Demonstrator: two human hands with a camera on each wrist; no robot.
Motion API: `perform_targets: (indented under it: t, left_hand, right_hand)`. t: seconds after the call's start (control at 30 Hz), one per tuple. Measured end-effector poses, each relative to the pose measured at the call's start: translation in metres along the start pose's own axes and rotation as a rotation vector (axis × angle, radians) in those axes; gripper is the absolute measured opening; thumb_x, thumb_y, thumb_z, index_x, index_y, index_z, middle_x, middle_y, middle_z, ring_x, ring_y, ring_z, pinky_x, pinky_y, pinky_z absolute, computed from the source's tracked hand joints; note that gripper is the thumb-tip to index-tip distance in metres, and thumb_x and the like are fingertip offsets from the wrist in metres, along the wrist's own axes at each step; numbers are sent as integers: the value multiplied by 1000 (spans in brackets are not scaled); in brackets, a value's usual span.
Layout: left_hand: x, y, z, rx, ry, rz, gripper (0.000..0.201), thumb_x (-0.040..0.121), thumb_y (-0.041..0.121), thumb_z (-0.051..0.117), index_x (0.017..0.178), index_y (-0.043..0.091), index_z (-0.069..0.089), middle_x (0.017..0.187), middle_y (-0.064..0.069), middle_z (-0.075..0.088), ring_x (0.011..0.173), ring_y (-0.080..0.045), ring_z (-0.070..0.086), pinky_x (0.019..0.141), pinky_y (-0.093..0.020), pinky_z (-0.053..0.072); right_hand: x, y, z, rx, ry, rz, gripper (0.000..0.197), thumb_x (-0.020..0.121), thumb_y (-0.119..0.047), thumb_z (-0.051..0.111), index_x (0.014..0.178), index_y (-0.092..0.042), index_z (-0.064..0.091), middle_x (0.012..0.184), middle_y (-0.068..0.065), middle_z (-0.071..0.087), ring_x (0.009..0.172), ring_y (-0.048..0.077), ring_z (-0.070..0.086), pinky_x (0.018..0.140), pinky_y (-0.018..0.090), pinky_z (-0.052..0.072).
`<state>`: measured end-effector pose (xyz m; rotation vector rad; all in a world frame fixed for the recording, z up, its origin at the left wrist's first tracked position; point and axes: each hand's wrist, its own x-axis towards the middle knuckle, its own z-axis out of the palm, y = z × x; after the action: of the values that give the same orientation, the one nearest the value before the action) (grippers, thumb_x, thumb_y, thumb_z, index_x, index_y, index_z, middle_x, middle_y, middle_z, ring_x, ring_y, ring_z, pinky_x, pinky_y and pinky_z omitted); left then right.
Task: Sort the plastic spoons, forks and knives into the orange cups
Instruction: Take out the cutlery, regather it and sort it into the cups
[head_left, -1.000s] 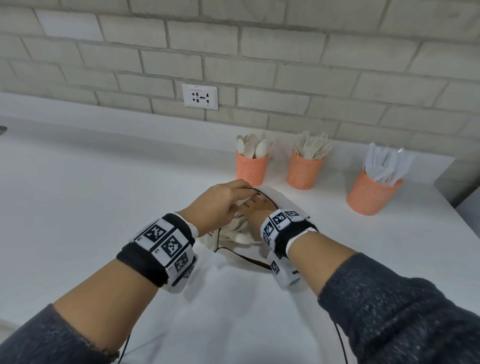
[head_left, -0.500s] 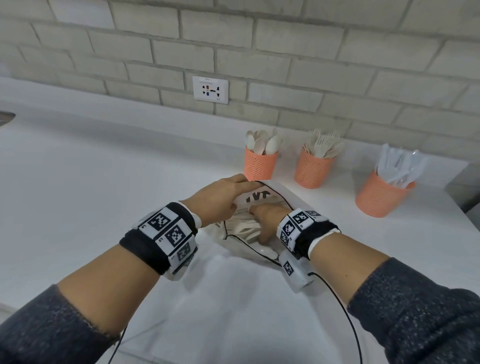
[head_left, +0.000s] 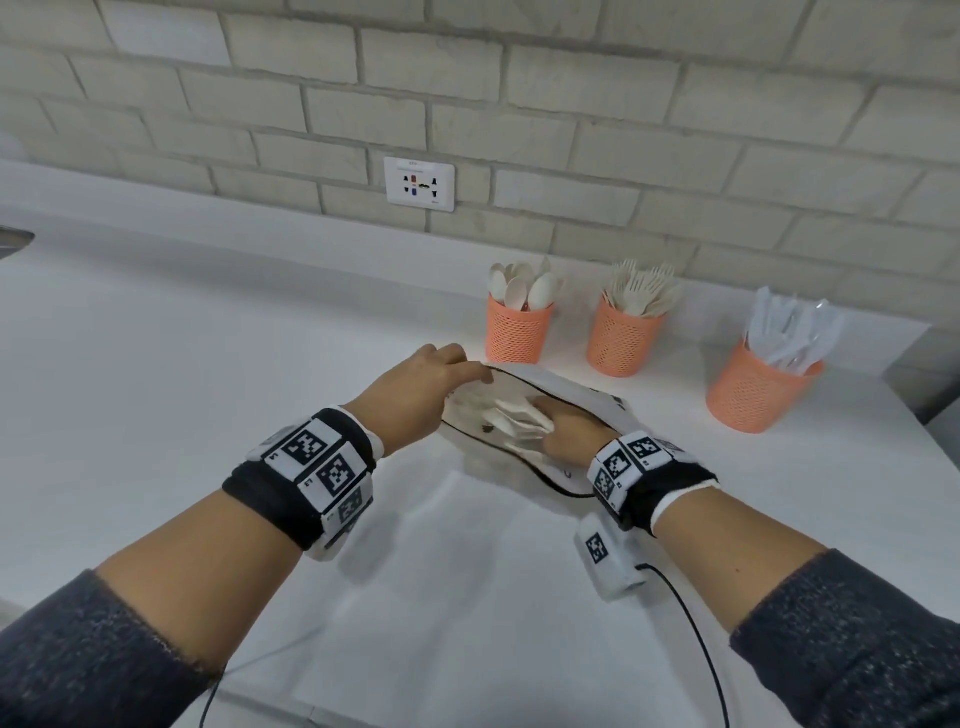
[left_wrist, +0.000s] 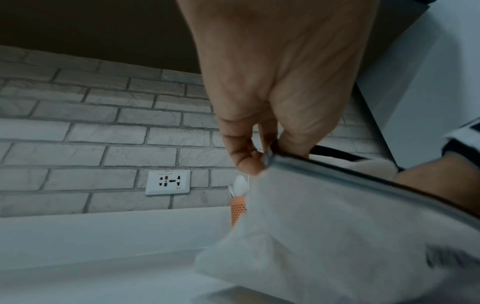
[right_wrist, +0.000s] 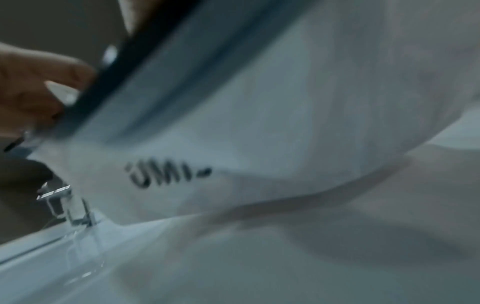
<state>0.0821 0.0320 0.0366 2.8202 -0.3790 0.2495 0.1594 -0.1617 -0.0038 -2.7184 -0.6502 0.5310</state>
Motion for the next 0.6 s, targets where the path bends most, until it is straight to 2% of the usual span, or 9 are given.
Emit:
perform_targets:
  t: [0.03, 0.1, 0.17, 0.23, 0.33, 0.4, 0.43, 0.5, 0.6]
  left_hand:
    - [0, 2, 0, -27, 35, 5, 71, 75, -19, 35, 131, 21, 52, 114, -7, 56, 94, -27, 48, 80, -36, 44]
    - [2, 10, 0, -85, 115, 53, 68, 74, -20, 38, 132, 13, 52, 111, -12, 59, 92, -29, 51, 80, -31, 41]
    - [5, 19, 1, -122, 158, 108, 66, 72, -22, 40, 131, 5, 52, 109, -15, 61, 91, -32, 54, 78, -24, 37]
    - [6, 26, 2, -138, 166, 157, 67, 69, -24, 41, 130, 1, 52, 106, -16, 61, 90, -32, 56, 76, -25, 38]
    - [3, 22, 0, -101, 147, 168, 67, 69, -24, 41, 129, 3, 54, 105, -16, 60, 87, -32, 54, 72, -28, 39]
    - [-1, 10, -3, -40, 112, 122, 65, 72, -23, 41, 125, 10, 60, 105, -14, 59, 87, -30, 52, 69, -31, 40]
    - [-3, 4, -4, -12, 93, 86, 64, 73, -22, 41, 123, 14, 62, 104, -13, 58, 88, -29, 50, 68, -32, 41]
    - [-6, -6, -4, 27, 61, 6, 66, 75, -20, 39, 123, 19, 62, 105, -9, 56, 89, -26, 46, 69, -36, 44]
    - [-7, -5, -2, 26, 13, -80, 65, 78, -17, 37, 127, 20, 57, 107, -6, 54, 94, -24, 47, 78, -39, 47]
  right_hand:
    - [-1, 0, 0, 3, 13, -26, 52, 86, -7, 49, 136, -19, 39, 130, 7, 51, 117, 30, 51, 91, 30, 41]
    - [-2, -1, 3, -7, 18, -106, 53, 77, -16, 62, 127, -20, 44, 123, 5, 55, 114, 28, 53, 91, 31, 44]
    - [-5, -6, 8, -60, 36, -150, 72, 68, -33, 73, 131, -24, 38, 124, 0, 54, 115, 23, 53, 95, 34, 45]
    - [-7, -13, 14, -129, 18, -106, 84, 69, -32, 73, 139, -28, 27, 128, -3, 52, 116, 21, 52, 91, 31, 45]
    - [-6, -16, 19, -175, 8, -90, 52, 78, -28, 67, 124, -20, 46, 107, -1, 60, 104, 23, 59, 71, 27, 42]
    - [-9, -15, 12, -146, 3, -115, 34, 82, -24, 62, 114, -18, 55, 98, 1, 63, 96, 26, 62, 69, 27, 43]
    - [-11, -14, 7, -125, -11, -112, 36, 85, -19, 59, 120, -18, 54, 104, 5, 65, 100, 28, 61, 73, 28, 45]
    - [-14, -11, -2, -99, -28, -93, 52, 91, -17, 52, 140, -18, 35, 128, 11, 57, 116, 30, 53, 91, 32, 42]
    - [-13, -5, -9, -94, -32, -87, 60, 91, -19, 51, 144, -21, 23, 135, 10, 52, 121, 28, 50, 96, 31, 38]
